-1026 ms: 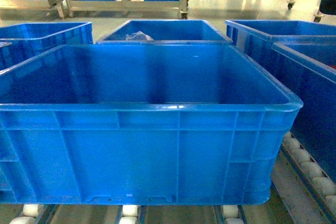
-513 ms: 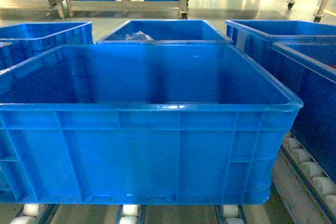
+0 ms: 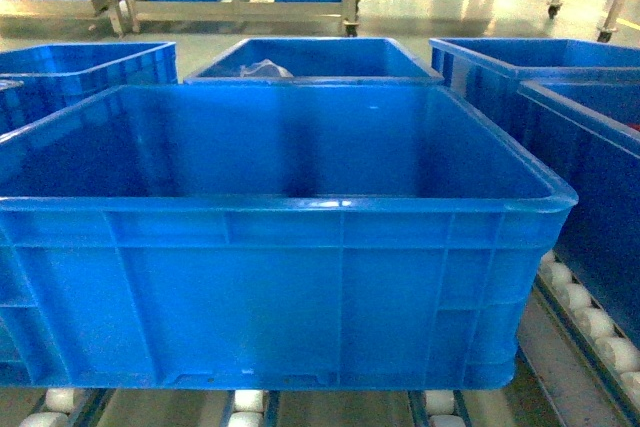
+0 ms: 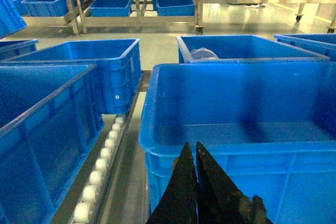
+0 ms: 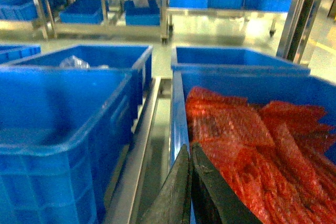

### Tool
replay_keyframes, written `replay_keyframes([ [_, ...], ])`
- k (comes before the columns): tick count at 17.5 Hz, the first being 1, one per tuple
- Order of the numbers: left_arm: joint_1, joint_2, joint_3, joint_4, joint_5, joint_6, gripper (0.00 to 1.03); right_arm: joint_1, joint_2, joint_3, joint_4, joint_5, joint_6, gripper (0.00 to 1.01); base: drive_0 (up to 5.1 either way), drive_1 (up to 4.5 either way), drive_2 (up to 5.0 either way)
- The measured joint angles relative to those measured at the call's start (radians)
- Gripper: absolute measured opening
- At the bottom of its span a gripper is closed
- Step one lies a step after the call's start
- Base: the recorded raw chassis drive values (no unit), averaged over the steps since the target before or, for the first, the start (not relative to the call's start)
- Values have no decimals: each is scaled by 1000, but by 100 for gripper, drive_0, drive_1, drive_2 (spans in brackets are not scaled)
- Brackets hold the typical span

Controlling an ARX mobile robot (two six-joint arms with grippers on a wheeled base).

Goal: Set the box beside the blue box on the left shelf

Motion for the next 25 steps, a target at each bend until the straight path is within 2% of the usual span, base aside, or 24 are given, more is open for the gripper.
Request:
replay_keyframes([
  [1,0,-5,-27,43,0,0,1,0,-6,-28,26,0,0,1,0,0,0],
  [7,0,-212,-27,-166,0,0,1,0,-223,-29,-181,0,0,1,0,0,0],
  [17,0,-357,-27,-308,0,0,1,0,-369,-29,-330,0,0,1,0,0,0],
  [18,0,-407,-26,-375,-1,0,1,0,-391,-29,-364,0,0,1,0,0,0],
  [19,0,-505,-27,-501,-2,-1,1,0,-499,-28,-515,1,0,1,0,0,0],
  [20,0,-523,-23,-468,0,-1,1,0,-543,-27,-497,-2,0,1,0,0,0],
  [23,0,-523,-27,-490,1,-2,1,0,-545,-28,-517,0,0,1,0,0,0],
  [24,0,-523,-27,-491,0,-3,9,0,-545,-28,-518,0,0,9,0,0,0],
  [25,0,-523,-27,-491,0,-3,23,0,-545,-28,-518,0,0,24,0,0,0],
])
